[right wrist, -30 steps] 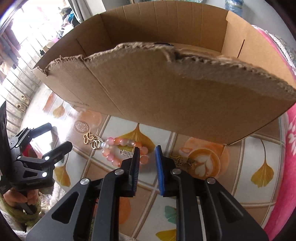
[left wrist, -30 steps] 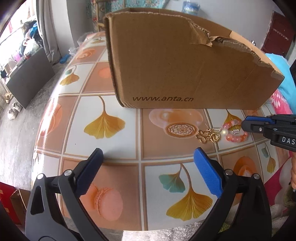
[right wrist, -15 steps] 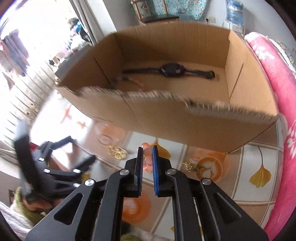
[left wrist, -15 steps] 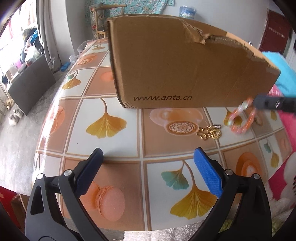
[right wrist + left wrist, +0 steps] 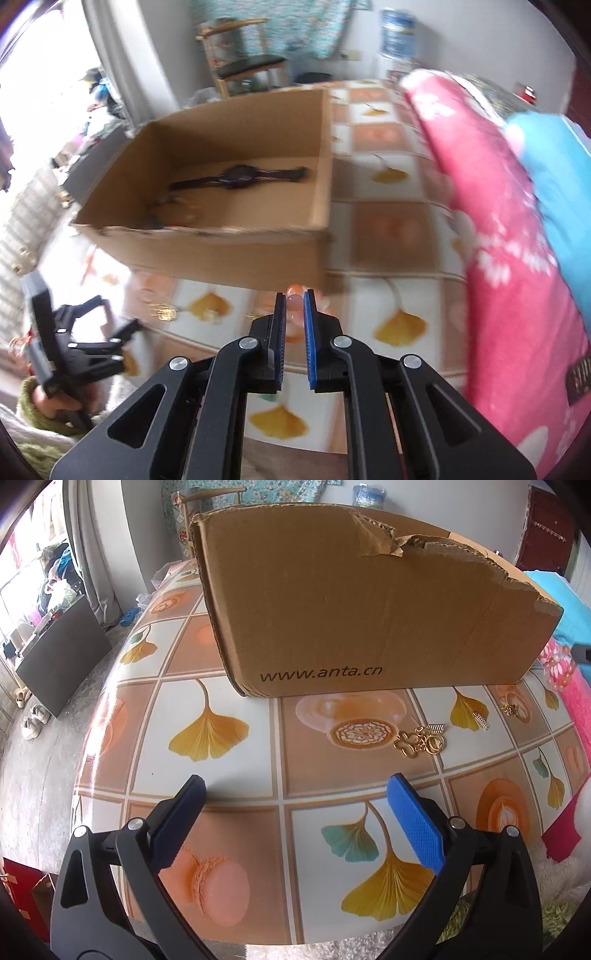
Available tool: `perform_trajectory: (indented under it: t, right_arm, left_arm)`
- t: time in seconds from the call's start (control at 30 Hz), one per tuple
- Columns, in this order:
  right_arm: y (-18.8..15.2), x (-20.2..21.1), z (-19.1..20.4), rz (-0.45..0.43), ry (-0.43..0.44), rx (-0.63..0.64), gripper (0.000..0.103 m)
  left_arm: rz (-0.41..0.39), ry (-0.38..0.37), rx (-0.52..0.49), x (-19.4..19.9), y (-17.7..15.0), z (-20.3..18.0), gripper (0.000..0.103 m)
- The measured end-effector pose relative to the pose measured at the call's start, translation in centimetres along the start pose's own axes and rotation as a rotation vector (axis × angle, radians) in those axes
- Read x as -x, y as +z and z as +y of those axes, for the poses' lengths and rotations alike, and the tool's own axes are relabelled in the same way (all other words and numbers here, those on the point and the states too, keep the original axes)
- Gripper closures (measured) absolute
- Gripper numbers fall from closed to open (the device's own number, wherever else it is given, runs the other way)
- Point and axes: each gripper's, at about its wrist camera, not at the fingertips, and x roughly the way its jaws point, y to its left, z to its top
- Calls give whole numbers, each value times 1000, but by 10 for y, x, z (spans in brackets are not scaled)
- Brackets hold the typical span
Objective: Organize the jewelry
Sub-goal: 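Move both open tools beside the box toward the gold charms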
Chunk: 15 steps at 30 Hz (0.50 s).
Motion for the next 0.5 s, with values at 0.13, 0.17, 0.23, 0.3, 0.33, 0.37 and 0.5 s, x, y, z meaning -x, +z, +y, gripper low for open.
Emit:
perform_trajectory:
  t: [0.13, 0.17, 0.23, 0.3, 0.33, 0.37, 0.5]
  right_arm:
    - [-1, -18, -17, 19, -24, -37, 93]
    - [-1, -22, -21, 24, -6, -55, 93]
    - [1, -28, -26, 30, 29, -78, 93]
    - [-1, -36, -31, 57, 28, -85, 93]
    - [-3, -42, -35, 83, 21, -96, 93]
    - [-5, -45, -37, 102, 21, -107, 92]
    - [-14, -57, -49, 173, 15, -149, 89]
  left_arm:
    - [4, 4, 0, -3, 5, 1, 7]
    - [5, 4, 1, -4, 5, 1, 7]
    - [9, 6, 4, -5, 8, 1, 7]
    - [12, 7, 5, -6, 11, 1, 7]
    - [13, 7, 6, -7, 12, 2, 7]
    - [13, 8, 7, -7, 12, 2, 7]
    - [18, 10, 6, -8, 12, 4, 7]
